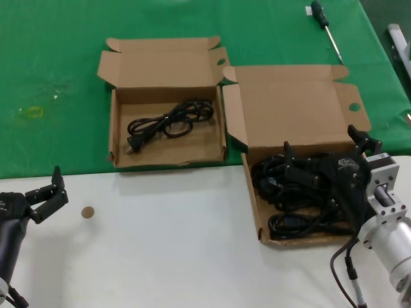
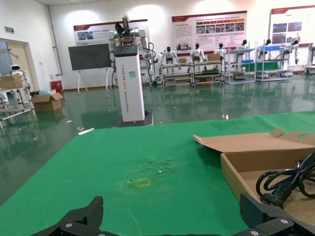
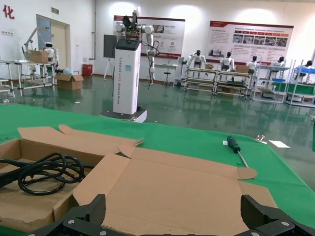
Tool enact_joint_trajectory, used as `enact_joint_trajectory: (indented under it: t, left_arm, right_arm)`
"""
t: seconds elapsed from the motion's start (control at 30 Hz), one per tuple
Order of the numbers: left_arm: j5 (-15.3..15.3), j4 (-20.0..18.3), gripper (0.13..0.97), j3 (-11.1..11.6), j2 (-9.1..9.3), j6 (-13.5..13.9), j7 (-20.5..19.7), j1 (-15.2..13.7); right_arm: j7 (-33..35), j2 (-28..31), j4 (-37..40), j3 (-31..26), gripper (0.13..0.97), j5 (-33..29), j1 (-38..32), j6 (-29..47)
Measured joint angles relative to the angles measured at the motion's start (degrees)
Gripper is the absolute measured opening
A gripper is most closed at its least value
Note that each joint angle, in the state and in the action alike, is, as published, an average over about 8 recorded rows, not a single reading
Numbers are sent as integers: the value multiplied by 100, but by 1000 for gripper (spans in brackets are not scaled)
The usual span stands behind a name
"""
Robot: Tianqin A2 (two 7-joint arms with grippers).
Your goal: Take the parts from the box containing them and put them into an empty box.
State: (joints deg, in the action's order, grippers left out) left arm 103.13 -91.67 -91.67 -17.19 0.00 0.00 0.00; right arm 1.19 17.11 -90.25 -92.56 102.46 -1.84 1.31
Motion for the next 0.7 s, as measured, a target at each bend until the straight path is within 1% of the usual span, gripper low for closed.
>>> enact_joint_trajectory:
  t: [0.7]
  left_arm:
    - [0,0,966,0,0,0,0,0]
  right_arm:
    - [0,0,0,0,966,0,0,0]
